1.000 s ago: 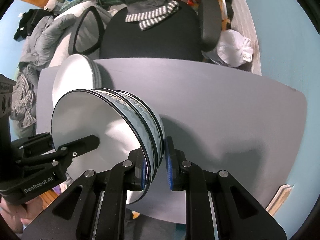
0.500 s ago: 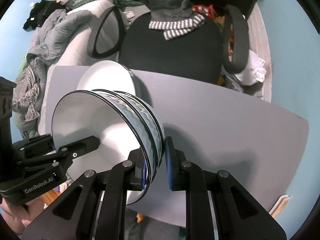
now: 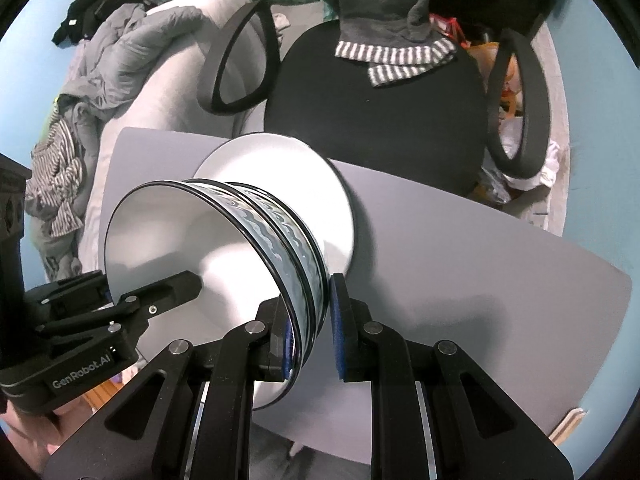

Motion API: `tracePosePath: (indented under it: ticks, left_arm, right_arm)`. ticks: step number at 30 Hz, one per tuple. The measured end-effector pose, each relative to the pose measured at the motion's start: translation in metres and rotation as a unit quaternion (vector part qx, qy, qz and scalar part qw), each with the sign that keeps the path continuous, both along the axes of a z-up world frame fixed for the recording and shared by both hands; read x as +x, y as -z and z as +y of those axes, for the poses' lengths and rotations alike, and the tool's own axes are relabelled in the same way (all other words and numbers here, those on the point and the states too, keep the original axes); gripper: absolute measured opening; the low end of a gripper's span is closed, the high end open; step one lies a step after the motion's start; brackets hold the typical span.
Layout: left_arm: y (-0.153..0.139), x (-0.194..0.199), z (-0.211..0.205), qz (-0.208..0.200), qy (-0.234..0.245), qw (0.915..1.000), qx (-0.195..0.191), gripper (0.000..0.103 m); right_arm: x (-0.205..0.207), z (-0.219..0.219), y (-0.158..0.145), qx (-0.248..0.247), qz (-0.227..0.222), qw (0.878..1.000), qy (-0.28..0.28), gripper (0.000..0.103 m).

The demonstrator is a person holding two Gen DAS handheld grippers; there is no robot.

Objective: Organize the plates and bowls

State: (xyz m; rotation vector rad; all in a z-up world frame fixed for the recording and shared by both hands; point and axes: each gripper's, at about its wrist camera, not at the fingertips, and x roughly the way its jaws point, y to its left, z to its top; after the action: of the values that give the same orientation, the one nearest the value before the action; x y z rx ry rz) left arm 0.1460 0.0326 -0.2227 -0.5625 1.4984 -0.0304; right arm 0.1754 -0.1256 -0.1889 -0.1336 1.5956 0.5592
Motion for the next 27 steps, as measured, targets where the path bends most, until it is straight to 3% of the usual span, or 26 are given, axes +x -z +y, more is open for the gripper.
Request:
tracePosePath:
  ticks: [10, 27]
  left_arm:
    - [0.027, 0.009, 0.022, 0.015, -0.011, 0.9998, -0.001, 0.023]
    - [0.036, 0.007, 0.02, 0.014, -0.005, 0.9999, 0.004, 0.023]
  right_arm:
    - [0.008, 0.026, 0.019, -0.01, 0.012, 1.0, 0.0, 0.016]
    - [0.011, 0.031, 0.032, -0.025, 0.015, 1.0, -0.001, 0.016]
